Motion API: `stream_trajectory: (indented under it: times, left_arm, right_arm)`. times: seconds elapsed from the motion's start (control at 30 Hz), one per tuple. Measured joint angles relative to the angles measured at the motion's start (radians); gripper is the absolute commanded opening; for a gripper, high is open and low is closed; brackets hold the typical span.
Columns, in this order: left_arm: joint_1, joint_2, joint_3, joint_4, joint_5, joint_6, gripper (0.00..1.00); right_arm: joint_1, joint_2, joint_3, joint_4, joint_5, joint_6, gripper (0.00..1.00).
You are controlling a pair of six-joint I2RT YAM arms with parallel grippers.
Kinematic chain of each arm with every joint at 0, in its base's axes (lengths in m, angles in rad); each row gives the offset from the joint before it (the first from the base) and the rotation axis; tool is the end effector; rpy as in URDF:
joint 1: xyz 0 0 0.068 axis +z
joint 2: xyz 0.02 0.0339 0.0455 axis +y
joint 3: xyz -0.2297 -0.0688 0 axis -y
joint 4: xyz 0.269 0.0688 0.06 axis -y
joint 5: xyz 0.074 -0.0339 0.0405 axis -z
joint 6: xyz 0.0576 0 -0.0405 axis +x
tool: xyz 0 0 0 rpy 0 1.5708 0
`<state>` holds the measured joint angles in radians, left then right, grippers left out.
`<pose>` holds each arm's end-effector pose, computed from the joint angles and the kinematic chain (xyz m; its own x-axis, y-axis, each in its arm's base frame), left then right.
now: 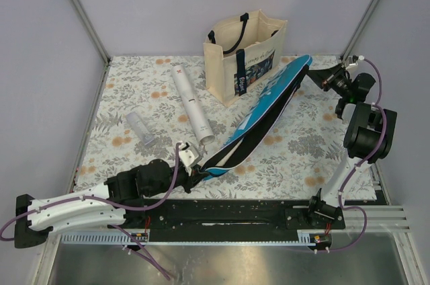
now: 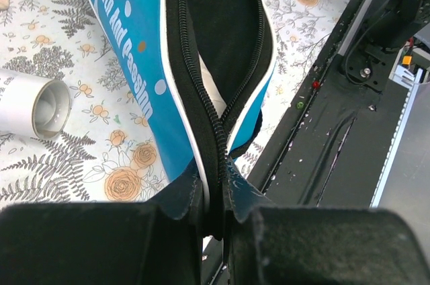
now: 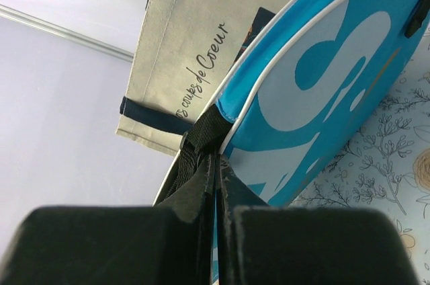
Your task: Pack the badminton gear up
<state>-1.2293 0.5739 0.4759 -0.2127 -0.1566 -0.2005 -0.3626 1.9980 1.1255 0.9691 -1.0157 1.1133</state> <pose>0.0839 -0.2093 0.2316 -0.2758 0.1886 -0.9425 0.8430 0.5187 -0.1429 0.4268 -0.1096 0.1652 -0.5020 0.6962 -0.5132 -0.3477 0.3809 0.8568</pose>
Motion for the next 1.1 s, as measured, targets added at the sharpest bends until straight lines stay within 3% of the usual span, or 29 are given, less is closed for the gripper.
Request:
stream_trajectory:
  times: [0.57, 0.9, 1.1]
  left_arm:
    - [0.0, 0.07, 0.0, 0.058, -0.115, -0.06, 0.0]
    - [0.0, 0.123, 0.002, 0.117, -0.148, -0.085, 0.0]
    - [0.0, 0.149, 0.008, 0.155, -0.178, -0.093, 0.0]
  right_arm:
    - [0.106, -0.143, -0.196, 0.171, 0.033, 0.222, 0.0]
    - [0.241, -0.355, -0.414, 0.144, 0.052, 0.217, 0.0]
    - [0.336, -0.551, -0.542, 0.01, 0.073, 0.128, 0.0]
